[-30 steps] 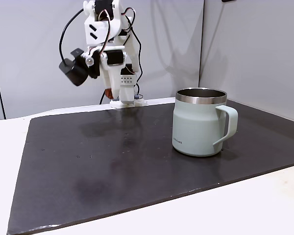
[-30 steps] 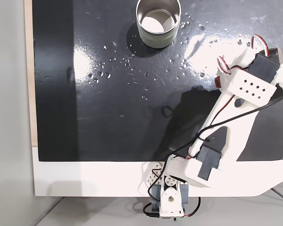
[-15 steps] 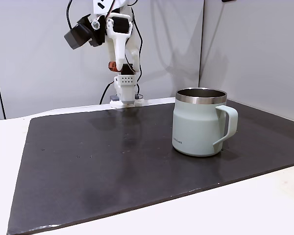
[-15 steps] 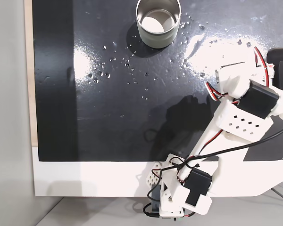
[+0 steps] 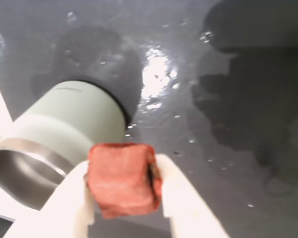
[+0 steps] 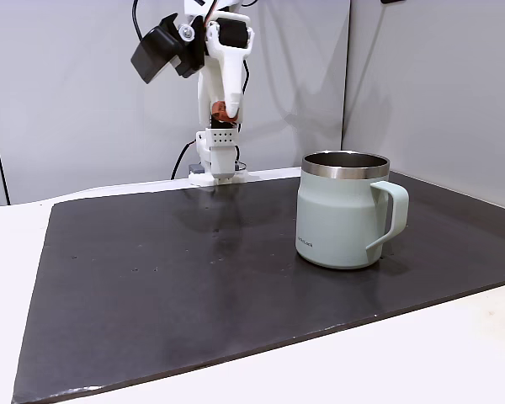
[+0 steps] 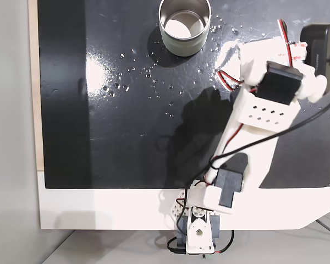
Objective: Grasp a cube and put it in the cup.
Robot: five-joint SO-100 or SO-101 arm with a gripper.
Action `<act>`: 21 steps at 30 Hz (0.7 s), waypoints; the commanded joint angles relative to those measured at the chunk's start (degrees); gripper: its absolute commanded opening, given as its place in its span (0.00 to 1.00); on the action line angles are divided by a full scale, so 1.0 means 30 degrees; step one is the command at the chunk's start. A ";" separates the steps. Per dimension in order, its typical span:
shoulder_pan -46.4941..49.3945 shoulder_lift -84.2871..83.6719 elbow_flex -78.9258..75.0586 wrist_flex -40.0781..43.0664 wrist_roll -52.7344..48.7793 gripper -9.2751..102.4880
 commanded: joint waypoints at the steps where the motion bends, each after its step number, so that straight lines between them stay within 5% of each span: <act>1: -0.0674 -0.0908 -0.3311 0.0059 0.1318 0.14; 21: -0.5127 -0.7734 -1.1836 -0.1201 0.6680 0.14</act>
